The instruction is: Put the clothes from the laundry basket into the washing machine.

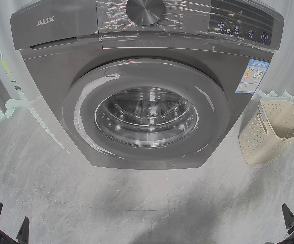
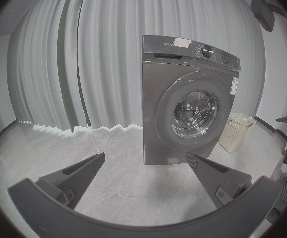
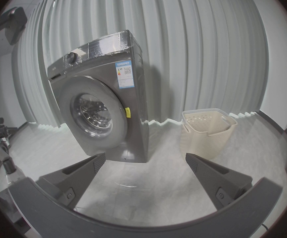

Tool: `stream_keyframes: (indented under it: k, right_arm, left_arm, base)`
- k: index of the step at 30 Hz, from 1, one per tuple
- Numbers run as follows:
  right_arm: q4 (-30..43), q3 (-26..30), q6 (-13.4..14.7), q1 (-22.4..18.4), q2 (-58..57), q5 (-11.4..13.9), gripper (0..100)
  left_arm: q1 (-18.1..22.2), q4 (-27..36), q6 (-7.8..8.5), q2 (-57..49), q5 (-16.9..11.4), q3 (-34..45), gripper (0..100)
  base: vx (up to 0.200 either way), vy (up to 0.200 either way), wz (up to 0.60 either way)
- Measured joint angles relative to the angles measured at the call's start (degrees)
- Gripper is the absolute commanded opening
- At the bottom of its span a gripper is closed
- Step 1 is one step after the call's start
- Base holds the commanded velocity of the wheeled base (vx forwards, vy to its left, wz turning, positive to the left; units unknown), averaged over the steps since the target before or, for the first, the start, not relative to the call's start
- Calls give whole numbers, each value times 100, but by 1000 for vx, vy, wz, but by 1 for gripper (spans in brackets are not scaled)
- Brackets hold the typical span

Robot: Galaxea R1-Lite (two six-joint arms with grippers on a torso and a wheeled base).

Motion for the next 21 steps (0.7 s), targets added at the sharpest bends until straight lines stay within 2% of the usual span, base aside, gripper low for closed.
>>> stream_keyframes:
  k: [4,9,21]
  right_arm:
    - [361,-2,-72,-173,-352,-336,100]
    - [369,-5,-211,-252,-546,-286,100]
    - [363,-5,-236,-263,-651,-260,100]
  left_arm:
    - [0,0,-13,0,5,0,100]
    - [5,-5,-11,0,6,0,100]
    - [10,-11,-24,0,16,0,100]
  base:
    - [0,0,0]
    - [0,0,0]
    - [0,0,0]
